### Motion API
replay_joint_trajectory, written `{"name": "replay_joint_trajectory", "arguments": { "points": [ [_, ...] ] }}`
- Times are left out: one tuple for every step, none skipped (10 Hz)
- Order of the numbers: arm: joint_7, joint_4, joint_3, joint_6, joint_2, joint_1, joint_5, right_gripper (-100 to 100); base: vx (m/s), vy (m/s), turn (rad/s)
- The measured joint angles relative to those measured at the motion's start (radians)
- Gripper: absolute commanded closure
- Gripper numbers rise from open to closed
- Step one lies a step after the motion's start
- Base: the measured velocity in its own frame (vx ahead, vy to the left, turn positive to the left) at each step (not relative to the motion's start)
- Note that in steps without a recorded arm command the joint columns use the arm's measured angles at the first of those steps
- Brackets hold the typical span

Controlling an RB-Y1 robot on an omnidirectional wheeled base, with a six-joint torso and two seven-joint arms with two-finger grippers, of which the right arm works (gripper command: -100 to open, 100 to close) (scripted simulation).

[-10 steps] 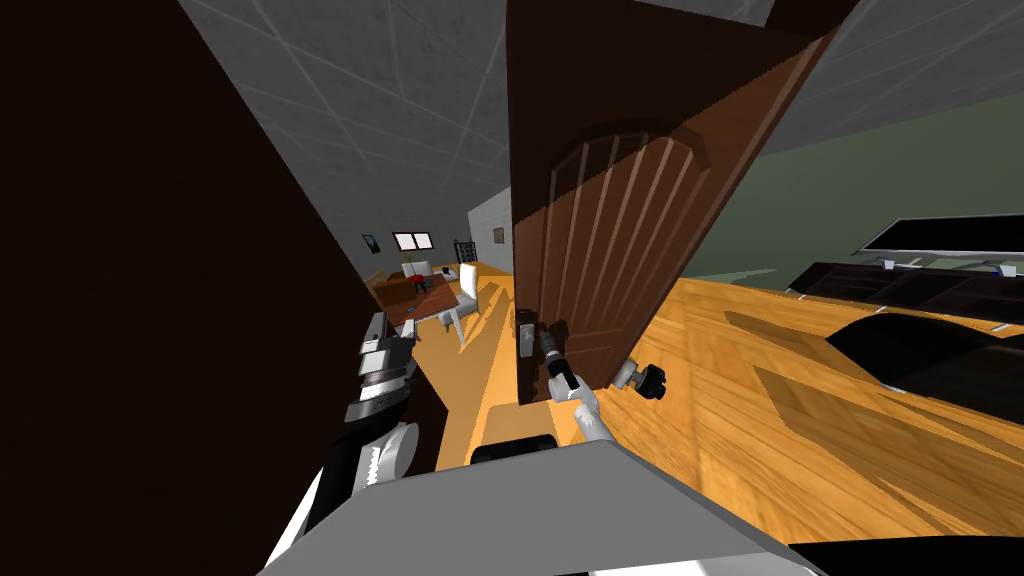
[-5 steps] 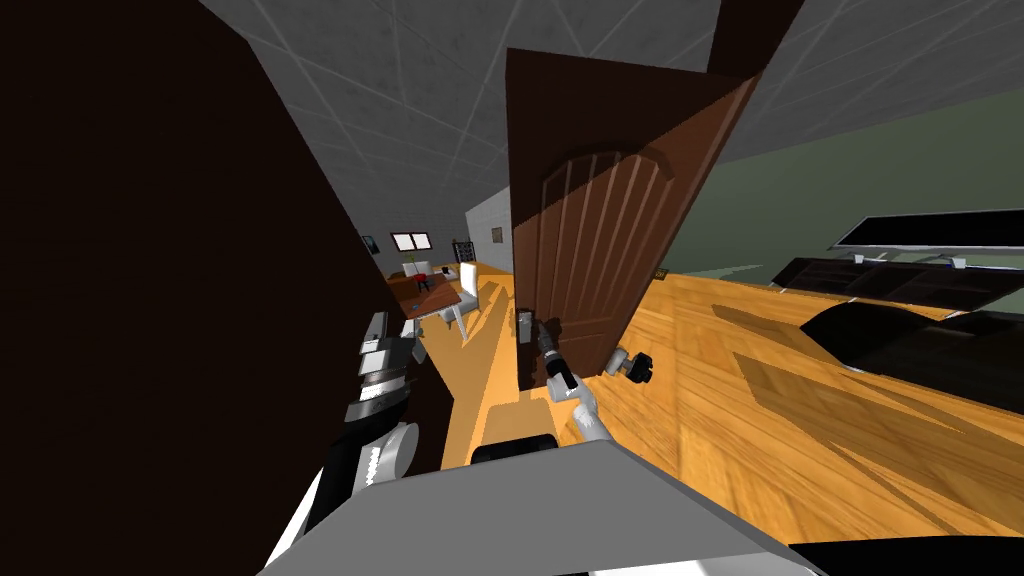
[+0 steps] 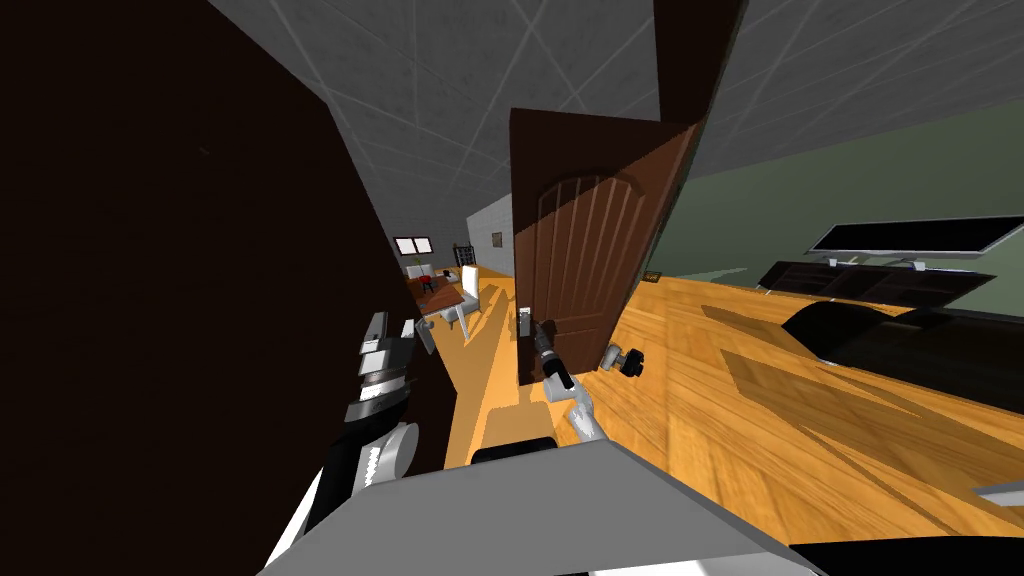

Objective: Push the door open

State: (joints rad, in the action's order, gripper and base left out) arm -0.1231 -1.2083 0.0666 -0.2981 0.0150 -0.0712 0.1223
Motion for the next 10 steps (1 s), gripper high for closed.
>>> {"name": "replay_joint_trajectory", "arguments": {
  "points": [
    [-0.001, 0.004, -0.003, -0.001, 0.009, -0.005, 0.0, -100, 0.179, 0.045, 0.016],
    [-0.002, 0.008, -0.005, -0.006, 0.014, -0.006, 0.0, -100, 0.21, 0.01, 0.01],
    [-0.002, 0.014, -0.007, -0.01, 0.019, -0.008, 0.0, -100, 0.228, 0.023, 0.028],
    [-0.002, 0.017, -0.009, -0.014, 0.02, -0.01, -0.001, -100, 0.199, 0.037, 0.024],
    [-0.003, 0.021, -0.012, -0.018, 0.018, -0.012, -0.001, -100, 0.228, 0.008, 0.021],
    [-0.003, 0.022, -0.014, -0.02, 0.012, -0.013, -0.001, -100, 0.234, -0.009, 0.023],
    [-0.002, 0.023, -0.016, -0.023, 0.004, -0.013, -0.001, -100, 0.098, -0.004, 0.007],
    [-0.002, 0.023, -0.016, -0.024, 0.003, -0.013, -0.001, 100, -0.012, 0.001, -0.006],
    [-0.002, 0.022, -0.016, -0.024, 0.003, -0.015, -0.001, 100, -0.031, -0.001, 0.002],
    [-0.002, 0.02, -0.017, -0.026, 0.004, -0.017, -0.001, 100, -0.032, 0.0, -0.001]
  ]
}}
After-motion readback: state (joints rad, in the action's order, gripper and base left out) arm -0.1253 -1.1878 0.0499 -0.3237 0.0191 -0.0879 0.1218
